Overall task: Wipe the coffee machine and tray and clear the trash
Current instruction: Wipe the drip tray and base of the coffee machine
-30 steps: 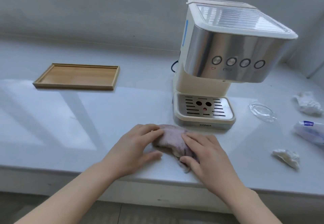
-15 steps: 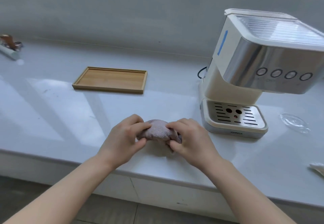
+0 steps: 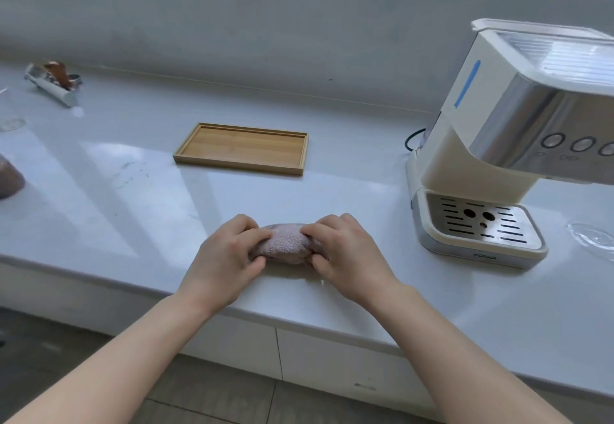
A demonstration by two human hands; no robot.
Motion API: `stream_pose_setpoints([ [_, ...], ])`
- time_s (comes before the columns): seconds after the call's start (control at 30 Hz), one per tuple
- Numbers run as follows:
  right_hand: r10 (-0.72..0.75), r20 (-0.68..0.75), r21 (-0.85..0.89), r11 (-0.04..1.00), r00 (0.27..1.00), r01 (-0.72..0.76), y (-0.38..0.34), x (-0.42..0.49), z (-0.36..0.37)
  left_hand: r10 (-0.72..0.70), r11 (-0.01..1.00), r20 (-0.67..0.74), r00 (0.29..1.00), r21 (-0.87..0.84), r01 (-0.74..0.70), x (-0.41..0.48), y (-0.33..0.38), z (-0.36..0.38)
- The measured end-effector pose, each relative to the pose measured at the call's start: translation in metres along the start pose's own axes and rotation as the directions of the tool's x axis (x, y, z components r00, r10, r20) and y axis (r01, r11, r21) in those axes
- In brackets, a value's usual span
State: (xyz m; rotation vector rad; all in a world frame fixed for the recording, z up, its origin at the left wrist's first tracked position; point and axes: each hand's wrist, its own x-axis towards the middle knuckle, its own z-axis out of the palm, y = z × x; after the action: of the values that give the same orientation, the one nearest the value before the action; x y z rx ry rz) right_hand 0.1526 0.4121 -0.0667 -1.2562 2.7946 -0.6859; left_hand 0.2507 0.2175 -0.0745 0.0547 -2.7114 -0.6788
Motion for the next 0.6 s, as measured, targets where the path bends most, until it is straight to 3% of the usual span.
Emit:
stream_pose_setpoints([
  [0.6, 0.037, 0.034, -0.046, 0.998, 0.999, -0.036, 0.000, -0.008, 0.015, -0.085, 0.989, 0.047, 0.995, 0.127, 0.079, -0.006, 0.004, 0.013],
])
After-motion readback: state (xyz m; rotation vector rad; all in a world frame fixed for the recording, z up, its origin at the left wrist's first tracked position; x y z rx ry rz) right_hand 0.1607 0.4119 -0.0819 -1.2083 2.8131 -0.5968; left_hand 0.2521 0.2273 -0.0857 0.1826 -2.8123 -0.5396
